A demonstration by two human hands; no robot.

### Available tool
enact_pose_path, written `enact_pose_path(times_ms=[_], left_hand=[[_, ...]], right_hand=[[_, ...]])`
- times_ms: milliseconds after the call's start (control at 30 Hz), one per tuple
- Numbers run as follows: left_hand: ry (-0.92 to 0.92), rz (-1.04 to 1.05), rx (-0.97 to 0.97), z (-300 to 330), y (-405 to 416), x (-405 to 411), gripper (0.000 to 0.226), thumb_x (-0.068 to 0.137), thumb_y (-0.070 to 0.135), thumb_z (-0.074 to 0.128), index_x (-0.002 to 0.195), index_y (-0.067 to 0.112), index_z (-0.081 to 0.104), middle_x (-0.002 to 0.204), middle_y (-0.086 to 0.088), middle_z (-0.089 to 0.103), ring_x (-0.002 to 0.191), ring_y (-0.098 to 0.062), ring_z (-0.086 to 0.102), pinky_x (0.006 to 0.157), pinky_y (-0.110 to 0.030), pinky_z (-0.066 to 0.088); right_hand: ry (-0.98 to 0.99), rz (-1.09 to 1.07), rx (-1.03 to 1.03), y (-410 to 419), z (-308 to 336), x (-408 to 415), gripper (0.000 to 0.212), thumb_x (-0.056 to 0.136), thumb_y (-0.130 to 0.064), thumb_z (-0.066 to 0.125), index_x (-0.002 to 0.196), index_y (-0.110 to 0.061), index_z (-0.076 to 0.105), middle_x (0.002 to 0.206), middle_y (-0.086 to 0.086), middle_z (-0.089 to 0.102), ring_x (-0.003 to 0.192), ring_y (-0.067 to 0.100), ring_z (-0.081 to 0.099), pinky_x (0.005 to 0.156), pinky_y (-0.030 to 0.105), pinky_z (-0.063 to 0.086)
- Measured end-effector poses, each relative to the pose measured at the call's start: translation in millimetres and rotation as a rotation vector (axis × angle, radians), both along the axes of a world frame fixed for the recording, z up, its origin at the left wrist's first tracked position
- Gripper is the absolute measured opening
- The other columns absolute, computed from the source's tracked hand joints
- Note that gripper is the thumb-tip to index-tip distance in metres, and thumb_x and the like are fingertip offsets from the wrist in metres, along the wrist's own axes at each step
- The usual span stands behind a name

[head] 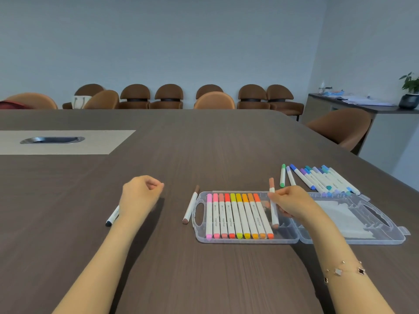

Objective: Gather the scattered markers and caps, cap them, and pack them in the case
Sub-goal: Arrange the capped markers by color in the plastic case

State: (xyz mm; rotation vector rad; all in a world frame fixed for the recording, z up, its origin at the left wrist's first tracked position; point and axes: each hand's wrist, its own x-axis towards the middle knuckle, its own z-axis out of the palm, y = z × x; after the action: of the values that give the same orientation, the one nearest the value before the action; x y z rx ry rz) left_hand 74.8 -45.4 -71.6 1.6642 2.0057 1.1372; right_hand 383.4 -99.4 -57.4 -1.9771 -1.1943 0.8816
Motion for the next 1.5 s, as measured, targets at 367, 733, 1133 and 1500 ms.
enact_pose_path(times_ms=[367, 733, 1133, 1500], left_hand=[[0.133, 0.253, -0.133, -16.9, 15.9, -65.8, 0.030, 0.079, 0.031, 0.071, 0.106, 0.019, 0.067, 0.114, -0.010, 0.062, 0.115, -0.032, 0.050, 0.091, -0.042, 0.047], [0.041, -0.243, -0.223, -12.6, 1.6, 37.4, 0.017, 0.081, 0.037, 0.068, 0.077, 0.021, 0.068, 0.073, 0.006, 0.065, 0.076, -0.009, 0.061, 0.061, -0.020, 0.043], [0.250, -0.335, -0.377, -0.3, -5.3, 44.3, 0.014, 0.089, 0.031, 0.062, 0.083, 0.019, 0.068, 0.087, 0.001, 0.065, 0.074, -0.008, 0.057, 0.060, -0.018, 0.046], [0.352, -0.233, -0.518, 3.4, -7.7, 46.2, 0.022, 0.077, 0.022, 0.068, 0.066, 0.013, 0.051, 0.065, -0.002, 0.050, 0.054, -0.012, 0.047, 0.048, -0.021, 0.037]], right_hand=[[-0.226, -0.036, -0.063, 14.1, -18.3, 2.5, 0.028, 0.087, -0.034, 0.064, 0.086, -0.006, 0.061, 0.083, 0.011, 0.067, 0.064, 0.015, 0.062, 0.058, 0.018, 0.047], [-0.310, 0.024, -0.110, 13.0, -17.7, 5.0, 0.033, 0.085, -0.037, 0.066, 0.091, -0.004, 0.065, 0.080, 0.008, 0.068, 0.060, 0.013, 0.062, 0.064, 0.020, 0.052], [-0.340, 0.077, -0.172, 11.9, -12.7, 3.3, 0.028, 0.088, -0.032, 0.064, 0.071, -0.009, 0.059, 0.063, 0.003, 0.063, 0.048, 0.008, 0.056, 0.055, 0.016, 0.047], [-0.415, 0.086, -0.150, 10.8, -14.1, 0.3, 0.030, 0.088, -0.036, 0.063, 0.072, -0.011, 0.056, 0.077, 0.007, 0.066, 0.062, 0.014, 0.062, 0.074, 0.023, 0.053]])
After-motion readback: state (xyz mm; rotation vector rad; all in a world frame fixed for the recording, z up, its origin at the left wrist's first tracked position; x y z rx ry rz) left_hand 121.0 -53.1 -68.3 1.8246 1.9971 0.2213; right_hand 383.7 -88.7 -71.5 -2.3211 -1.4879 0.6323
